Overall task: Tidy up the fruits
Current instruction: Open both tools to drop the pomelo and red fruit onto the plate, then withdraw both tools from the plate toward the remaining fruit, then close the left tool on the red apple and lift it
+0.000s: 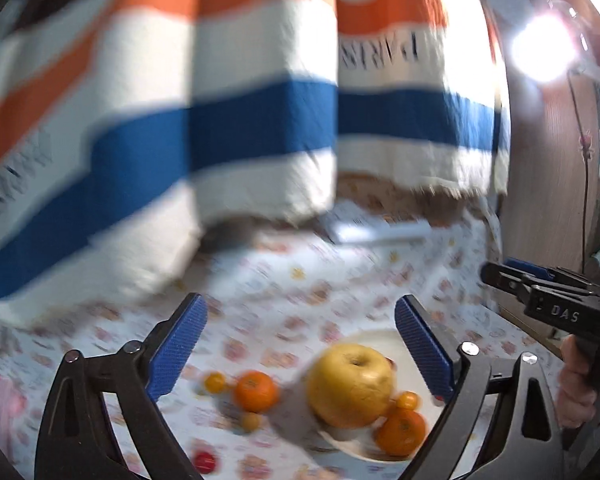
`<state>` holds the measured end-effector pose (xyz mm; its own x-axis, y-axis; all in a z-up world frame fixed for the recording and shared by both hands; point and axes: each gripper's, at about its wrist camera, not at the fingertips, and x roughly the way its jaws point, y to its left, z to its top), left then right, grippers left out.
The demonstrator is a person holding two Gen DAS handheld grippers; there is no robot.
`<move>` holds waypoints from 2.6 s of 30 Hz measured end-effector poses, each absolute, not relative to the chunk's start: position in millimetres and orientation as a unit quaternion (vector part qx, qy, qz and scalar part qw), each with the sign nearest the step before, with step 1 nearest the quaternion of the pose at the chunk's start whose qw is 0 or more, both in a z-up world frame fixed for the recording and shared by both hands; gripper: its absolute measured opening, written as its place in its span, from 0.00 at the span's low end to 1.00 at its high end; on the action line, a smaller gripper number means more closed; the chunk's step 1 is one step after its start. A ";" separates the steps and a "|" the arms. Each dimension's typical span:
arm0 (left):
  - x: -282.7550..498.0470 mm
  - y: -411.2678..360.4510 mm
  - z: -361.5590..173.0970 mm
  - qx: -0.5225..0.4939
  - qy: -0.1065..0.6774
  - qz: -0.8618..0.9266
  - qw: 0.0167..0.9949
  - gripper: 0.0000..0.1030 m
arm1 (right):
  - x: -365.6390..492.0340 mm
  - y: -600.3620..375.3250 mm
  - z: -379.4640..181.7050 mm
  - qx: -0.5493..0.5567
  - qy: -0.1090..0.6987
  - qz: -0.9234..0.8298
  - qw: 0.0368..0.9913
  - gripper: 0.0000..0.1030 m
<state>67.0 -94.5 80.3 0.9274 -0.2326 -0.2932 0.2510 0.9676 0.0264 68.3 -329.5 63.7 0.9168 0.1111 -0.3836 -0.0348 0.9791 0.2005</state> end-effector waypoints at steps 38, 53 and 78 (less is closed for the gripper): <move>61.6 9.0 -0.2 -0.038 0.328 -0.075 0.941 0.70 | 48.8 -274.1 29.6 0.093 0.171 0.066 0.979 0.83; 74.8 -11.9 -30.3 0.009 0.365 -0.104 0.925 0.42 | 49.1 -246.3 10.0 0.042 0.182 0.082 0.979 0.83; 90.3 -16.9 -50.4 0.017 0.416 -0.096 0.904 0.24 | 47.0 -236.4 8.2 0.015 0.179 0.085 0.980 0.83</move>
